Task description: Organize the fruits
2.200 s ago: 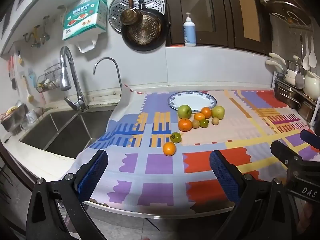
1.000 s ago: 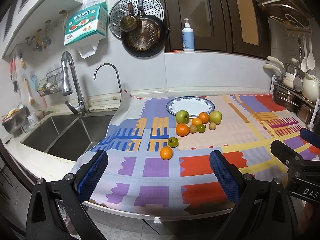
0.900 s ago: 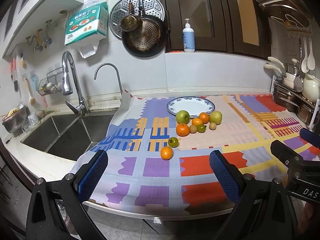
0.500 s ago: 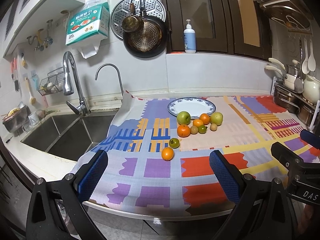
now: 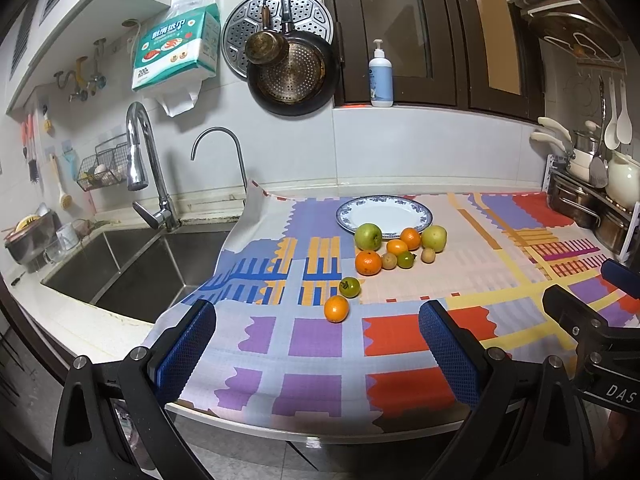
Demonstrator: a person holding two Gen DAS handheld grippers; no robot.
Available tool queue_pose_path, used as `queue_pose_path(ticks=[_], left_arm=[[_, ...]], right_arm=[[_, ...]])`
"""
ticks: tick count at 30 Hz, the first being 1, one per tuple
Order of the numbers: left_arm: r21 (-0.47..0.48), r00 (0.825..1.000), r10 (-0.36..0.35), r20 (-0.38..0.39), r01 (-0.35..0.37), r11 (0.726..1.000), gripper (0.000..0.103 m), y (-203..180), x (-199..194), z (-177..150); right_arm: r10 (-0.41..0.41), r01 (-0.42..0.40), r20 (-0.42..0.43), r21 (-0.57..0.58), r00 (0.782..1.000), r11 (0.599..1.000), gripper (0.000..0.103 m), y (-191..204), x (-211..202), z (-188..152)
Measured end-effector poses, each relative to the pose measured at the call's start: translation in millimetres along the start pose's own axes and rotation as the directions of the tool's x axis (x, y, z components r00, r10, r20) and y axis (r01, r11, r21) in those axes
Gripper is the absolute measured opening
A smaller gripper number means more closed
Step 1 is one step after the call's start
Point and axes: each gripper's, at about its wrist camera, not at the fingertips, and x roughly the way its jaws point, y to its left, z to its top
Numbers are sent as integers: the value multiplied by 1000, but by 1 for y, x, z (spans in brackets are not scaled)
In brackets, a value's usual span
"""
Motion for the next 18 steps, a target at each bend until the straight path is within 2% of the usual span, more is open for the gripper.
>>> queue_pose_path(ticks=[18], left_arm=[[5,1000,-15,0,15,1000,103,2,5,-3]], right_arm=[[8,-8,0,-11,1000,1000,102,5,2,3]])
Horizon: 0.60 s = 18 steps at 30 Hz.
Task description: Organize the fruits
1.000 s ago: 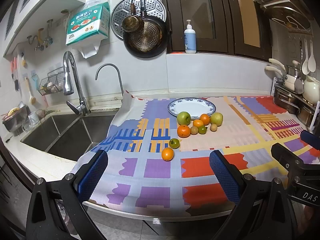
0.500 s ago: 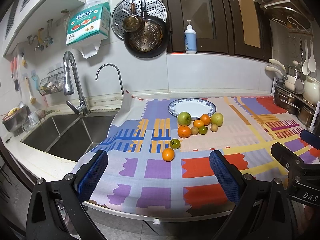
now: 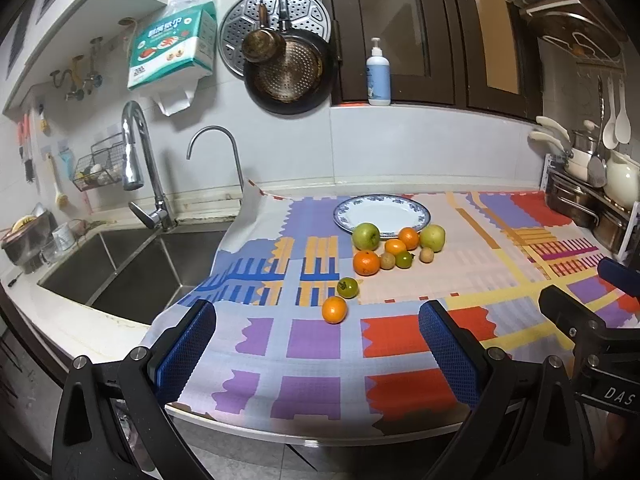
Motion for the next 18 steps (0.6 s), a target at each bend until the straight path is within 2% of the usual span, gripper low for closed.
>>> queue_pose_path(ticks=[8,15,18], left_arm=[[9,1000,12,-5,-12,1000,103,3,13,2],[21,999,11,-36,-11,1000,103,8,41,7],[27,999,10,-51,-8,1000,99,10,56,9]], right_arm=[[14,-14,-17,-8,1000,1000,102,2,13,3],[54,-56,-52,-44,997,997,102,10,45,10],[86,-91,-66,-70,994,993,102,15,64,17]])
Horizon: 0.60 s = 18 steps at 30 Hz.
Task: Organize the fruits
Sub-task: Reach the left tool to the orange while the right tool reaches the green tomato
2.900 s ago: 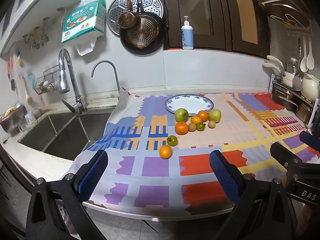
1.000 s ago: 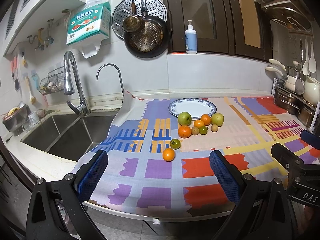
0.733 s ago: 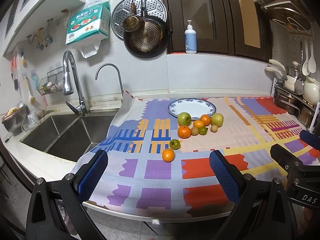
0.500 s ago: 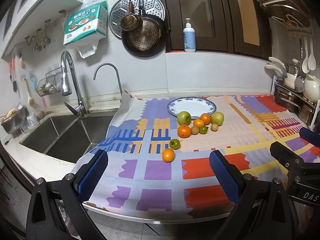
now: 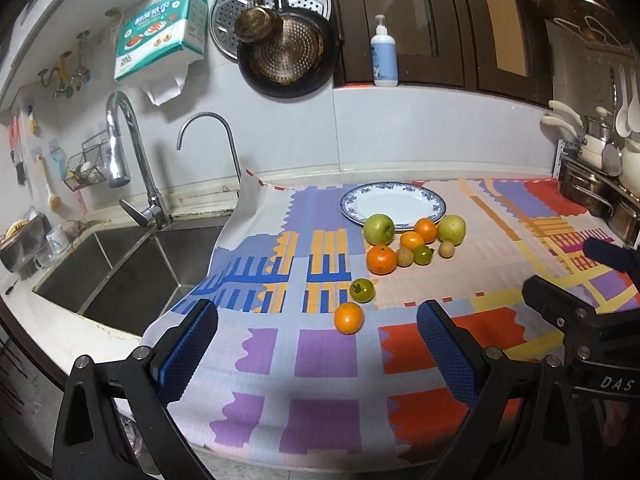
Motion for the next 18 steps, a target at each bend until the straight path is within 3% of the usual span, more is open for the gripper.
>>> queue_pose_path(ticks=[3,9,18], left_arm=[[13,1000,-2,-18,2,1000,98,3,17,3],[57,995,-63,-73,67,996,83,8,53,5],[64,976,-145,-163,157,986,70,13,98,5]], right_arm=[[27,-27,-3,-32,1000,999,102,4,19,8],[94,-100,-55,-114,994,988,91,19,62,21],[212,-248,-182,-203,960,947,73,45,126,25]])
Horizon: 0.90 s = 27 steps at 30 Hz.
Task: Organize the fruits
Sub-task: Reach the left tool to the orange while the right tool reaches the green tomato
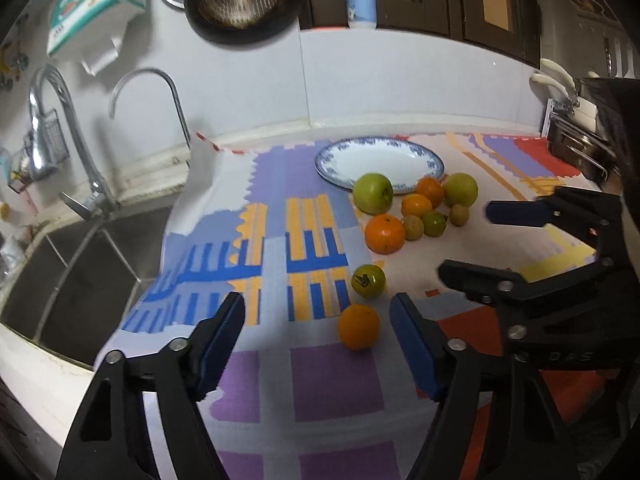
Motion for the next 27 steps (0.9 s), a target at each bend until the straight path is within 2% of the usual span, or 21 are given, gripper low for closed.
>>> queue_pose_path(ticks=[2,6,10,15,23,27], left_arm=[[-11,1000,-16,-26,16,1000,67,-1,6,-1],[-39,999,7,-42,-8,999,63,-7,13,-6],[-74,997,0,-74,-6,997,59,-13,21,-9],[-100,996,0,-95,-9,995,53,-20,33,-11],[-163,988,-25,-152,0,987,41,-16,54,-13],[-177,987,-54,-154,26,984,32,-15,56,-13]], right_arm=[[34,-35,-27,-30,999,999,70,0,12,2],[120,-126,-69,-87,990,988,65,-2,32,5],[200,-216,-112,-163,973,963,60,-2,50,6],[259,-287,-144,-229,955,930,54,-1,64,4],[298,-331,-169,-233,940,914,49,-7,75,0],[308,-342,-171,-225,936,913,47,-7,79,1]])
